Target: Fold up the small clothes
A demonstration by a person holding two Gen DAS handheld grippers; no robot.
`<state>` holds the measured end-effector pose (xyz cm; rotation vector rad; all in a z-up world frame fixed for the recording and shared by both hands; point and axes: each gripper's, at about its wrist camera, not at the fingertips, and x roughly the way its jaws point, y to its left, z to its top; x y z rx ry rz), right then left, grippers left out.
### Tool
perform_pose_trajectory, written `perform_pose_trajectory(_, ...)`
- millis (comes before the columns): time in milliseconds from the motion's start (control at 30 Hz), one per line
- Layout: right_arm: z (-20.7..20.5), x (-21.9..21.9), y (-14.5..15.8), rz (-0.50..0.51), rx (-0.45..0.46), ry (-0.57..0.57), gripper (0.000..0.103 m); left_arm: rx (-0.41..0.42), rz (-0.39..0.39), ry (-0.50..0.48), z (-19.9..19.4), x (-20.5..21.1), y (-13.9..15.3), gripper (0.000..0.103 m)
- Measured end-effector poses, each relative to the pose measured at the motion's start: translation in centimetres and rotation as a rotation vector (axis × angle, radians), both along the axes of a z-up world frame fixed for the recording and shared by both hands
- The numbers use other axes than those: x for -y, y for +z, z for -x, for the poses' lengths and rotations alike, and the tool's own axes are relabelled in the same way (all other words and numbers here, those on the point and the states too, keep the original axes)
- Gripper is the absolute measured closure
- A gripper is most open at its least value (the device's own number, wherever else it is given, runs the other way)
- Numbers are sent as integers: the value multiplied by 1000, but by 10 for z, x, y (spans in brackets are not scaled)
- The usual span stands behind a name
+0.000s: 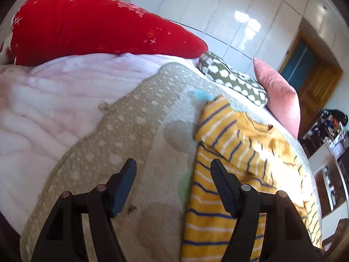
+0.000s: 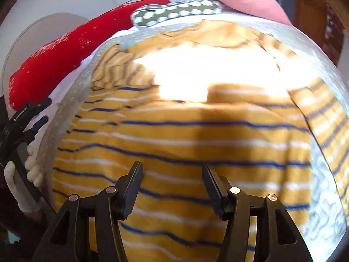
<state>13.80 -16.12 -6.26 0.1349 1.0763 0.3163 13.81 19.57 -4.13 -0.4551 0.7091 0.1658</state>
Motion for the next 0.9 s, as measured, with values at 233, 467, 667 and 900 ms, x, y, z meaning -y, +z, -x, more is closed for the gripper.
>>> perform_pose_trajectory(233, 42, 83, 4, -220, 47, -112, 43, -173, -105, -223, 39, 99, -28, 32)
perform_pose_trajectory(467, -8, 76, 37, -199, 145, -89, 43, -197, -240, -221, 61, 121, -34, 32)
perform_pose_trajectory(667, -115, 65, 30, -146, 92, -158, 43, -215, -250, -194, 65, 123, -33, 31)
perform_pose_trajectory(900, -163, 73, 0, -195, 3, -185, 96, -224, -198, -193, 72, 118, -17, 31)
